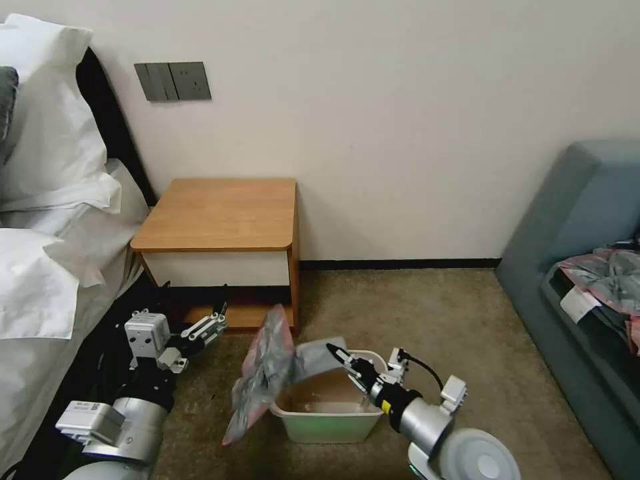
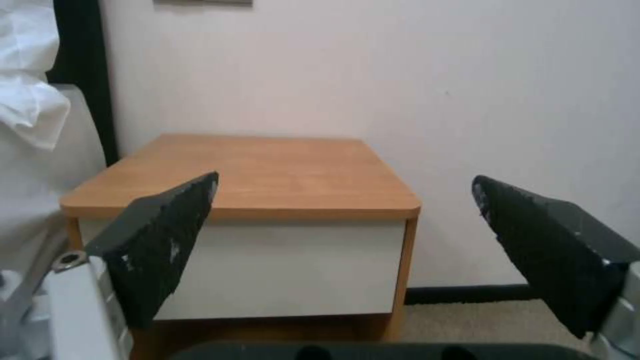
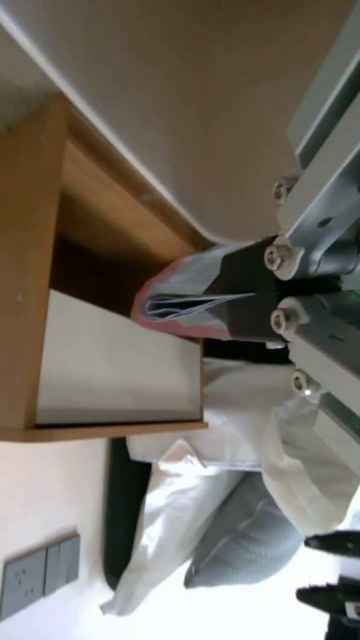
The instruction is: Pick up the garbage bag from the table and place it over the trash can.
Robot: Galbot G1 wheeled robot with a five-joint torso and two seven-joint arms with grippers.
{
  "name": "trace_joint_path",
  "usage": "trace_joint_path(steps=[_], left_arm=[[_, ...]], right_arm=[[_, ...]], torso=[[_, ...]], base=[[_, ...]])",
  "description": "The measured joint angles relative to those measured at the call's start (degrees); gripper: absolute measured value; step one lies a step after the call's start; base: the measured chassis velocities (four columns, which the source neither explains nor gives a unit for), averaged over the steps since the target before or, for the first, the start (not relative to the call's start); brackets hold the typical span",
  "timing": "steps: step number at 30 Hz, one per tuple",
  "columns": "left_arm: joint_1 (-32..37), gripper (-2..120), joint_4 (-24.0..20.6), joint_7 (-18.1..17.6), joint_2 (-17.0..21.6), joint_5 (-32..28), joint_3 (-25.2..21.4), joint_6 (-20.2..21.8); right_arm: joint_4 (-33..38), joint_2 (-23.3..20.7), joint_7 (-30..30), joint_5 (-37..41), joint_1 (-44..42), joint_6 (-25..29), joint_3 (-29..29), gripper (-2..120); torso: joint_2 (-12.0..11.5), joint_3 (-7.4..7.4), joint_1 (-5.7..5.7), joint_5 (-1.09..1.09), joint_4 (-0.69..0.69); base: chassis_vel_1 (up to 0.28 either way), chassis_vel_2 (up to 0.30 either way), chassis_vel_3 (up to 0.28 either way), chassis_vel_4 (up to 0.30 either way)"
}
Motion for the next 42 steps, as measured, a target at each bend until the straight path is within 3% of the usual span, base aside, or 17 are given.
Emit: trace_joint_path(steps=[3, 13, 16, 26, 29, 37, 42], left_arm=[[-0.02, 100, 0.00, -0.01, 0.05, -0.01, -0.09, -0.10], [-0.77, 100, 0.00, -0.04, -0.27, -0.24, 0.00, -0.12], [-0.98, 100, 0.00, -0.05, -0.43, -0.27, 0.16, -0.10], [-1.26, 100, 0.93, -0.05, 0.20, 0.99, 1.20, 0.89], [-0.90, 100, 2.45, -0.11, 0.86, 2.33, 1.68, 1.46], [0.19, 99, 4.55, -0.80, 1.09, 3.43, 3.67, 1.71], [-0.24, 95, 5.82, -1.25, 2.08, 3.85, 11.13, 2.51]], right_arm=[[-0.01, -0.31, 1.11, -0.07, -0.01, -0.76, 0.97, 2], [2.40, -2.44, 2.16, -2.52, -2.52, -1.75, 3.16, 35], [4.46, -3.63, 3.02, -2.54, -4.94, -2.03, 5.60, 51], [9.02, -5.03, 3.13, -0.89, -7.56, -2.64, 12.33, 82], [10.17, -4.64, 3.77, -0.40, -6.68, -2.76, 13.53, 97], [9.81, -3.58, 3.73, -0.73, -6.24, -2.76, 13.90, 100], [9.47, -3.24, 3.14, -1.43, -6.92, -2.75, 14.30, 100]], torso=[[0.00, 0.00, 0.00, 0.00, 0.00], [-0.01, 0.00, 0.00, 0.00, 0.00], [-0.01, 0.00, 0.00, 0.00, 0.00], [-0.01, 0.00, 0.00, 0.00, 0.00], [-0.01, 0.00, 0.00, 0.00, 0.00], [-0.01, 0.01, 0.00, 0.01, 0.01], [-0.01, 0.01, 0.00, 0.00, 0.00]], base=[[0.000, 0.000, 0.000, 0.000], [0.000, 0.000, 0.000, 0.000], [0.000, 0.000, 0.000, 0.000], [0.000, 0.000, 0.000, 0.000], [0.000, 0.000, 0.000, 0.000], [0.000, 0.000, 0.000, 0.000], [0.000, 0.000, 0.000, 0.000]])
